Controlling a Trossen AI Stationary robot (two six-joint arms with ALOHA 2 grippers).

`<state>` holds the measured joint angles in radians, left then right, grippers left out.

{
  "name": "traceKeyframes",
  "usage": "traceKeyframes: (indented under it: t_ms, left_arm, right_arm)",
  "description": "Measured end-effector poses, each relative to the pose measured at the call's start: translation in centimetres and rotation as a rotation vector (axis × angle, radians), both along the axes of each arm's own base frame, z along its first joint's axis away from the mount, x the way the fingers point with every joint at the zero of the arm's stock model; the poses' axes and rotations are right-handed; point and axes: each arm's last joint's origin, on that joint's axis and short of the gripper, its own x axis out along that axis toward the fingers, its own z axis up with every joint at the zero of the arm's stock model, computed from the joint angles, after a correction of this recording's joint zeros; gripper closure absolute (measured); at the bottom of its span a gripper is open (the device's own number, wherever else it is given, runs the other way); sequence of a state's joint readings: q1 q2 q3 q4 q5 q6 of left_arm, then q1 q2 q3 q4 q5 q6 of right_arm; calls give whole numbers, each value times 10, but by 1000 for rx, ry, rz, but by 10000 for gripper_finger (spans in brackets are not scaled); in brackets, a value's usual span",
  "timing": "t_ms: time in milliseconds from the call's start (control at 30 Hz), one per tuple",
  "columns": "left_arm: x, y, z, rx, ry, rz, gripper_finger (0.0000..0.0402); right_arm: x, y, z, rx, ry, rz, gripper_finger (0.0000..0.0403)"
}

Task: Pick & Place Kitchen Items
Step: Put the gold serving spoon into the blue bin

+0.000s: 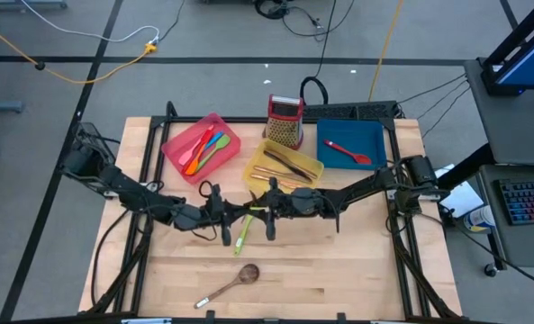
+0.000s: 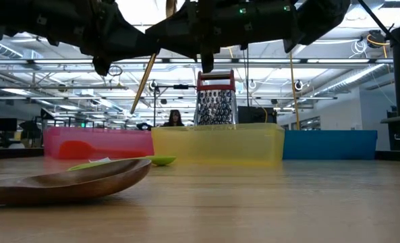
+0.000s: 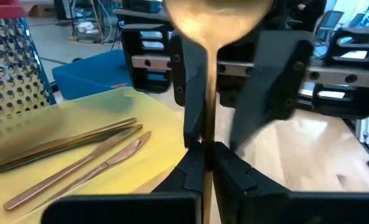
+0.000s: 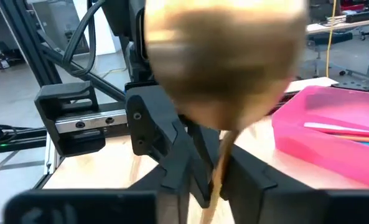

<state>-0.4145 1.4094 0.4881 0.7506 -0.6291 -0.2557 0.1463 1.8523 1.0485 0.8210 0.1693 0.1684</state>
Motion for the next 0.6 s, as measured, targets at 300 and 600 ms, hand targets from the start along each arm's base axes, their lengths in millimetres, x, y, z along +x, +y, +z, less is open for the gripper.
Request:
traceKeyframes:
  t_ms: [300,600]
  left_arm:
    - [1,0,1,-1,-2,-3,389]
    - [1,-1,0,-19,6,-45,344]
  right_arm:
    - [0,0,0,-18,0,-12,390]
    - [-2,4,-3,-20,16,1,392]
